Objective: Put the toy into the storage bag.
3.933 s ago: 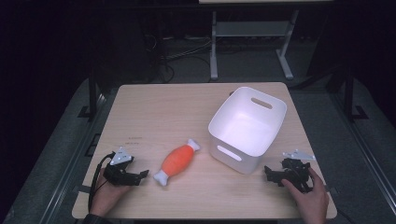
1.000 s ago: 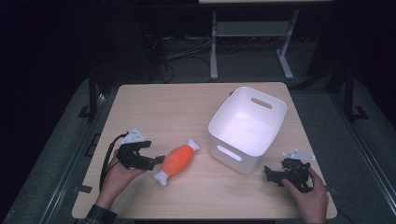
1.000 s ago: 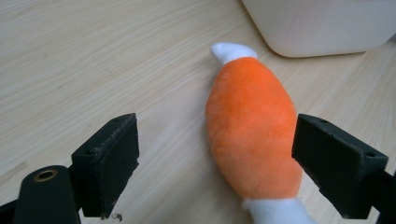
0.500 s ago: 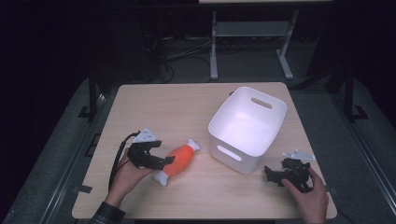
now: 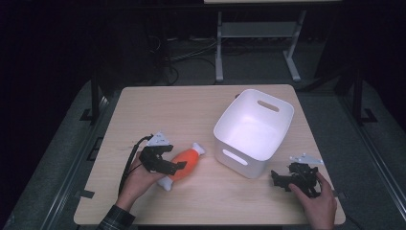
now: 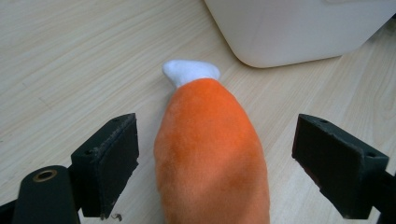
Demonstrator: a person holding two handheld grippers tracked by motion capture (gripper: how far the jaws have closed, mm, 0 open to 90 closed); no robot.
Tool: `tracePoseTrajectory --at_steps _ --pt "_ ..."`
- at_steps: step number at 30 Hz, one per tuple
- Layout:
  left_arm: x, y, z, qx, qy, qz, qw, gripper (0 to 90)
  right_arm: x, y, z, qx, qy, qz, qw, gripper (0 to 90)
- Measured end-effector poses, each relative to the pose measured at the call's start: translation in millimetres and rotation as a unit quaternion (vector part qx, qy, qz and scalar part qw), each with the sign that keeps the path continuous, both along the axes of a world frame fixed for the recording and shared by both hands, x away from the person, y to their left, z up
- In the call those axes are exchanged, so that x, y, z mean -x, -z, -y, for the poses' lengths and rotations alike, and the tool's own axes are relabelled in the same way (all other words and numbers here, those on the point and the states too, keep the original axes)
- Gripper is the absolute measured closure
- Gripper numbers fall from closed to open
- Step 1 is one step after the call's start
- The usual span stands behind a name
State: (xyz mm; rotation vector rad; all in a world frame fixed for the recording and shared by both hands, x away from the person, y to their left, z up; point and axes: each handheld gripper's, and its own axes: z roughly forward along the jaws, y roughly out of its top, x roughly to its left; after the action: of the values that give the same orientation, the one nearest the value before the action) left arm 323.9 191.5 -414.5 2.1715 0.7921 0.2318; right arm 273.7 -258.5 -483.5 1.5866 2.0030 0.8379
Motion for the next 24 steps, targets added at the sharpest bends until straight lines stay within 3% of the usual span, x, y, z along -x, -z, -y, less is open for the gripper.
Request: tracePoseTrajectory --at_steps 15,24 --pt "-2.9 12.4 17.7 -0.017 -0.023 -0.003 0.9996 12.5 0.0 0.0 0.0 0.000 0.000 0.000 1.0000 0.0" --pt "-3.0 22.8 22.6 -0.042 -0.028 -0.002 0.9987 12.4 0.0 0.0 0.0 0.000 0.000 0.000 1.0000 0.0"
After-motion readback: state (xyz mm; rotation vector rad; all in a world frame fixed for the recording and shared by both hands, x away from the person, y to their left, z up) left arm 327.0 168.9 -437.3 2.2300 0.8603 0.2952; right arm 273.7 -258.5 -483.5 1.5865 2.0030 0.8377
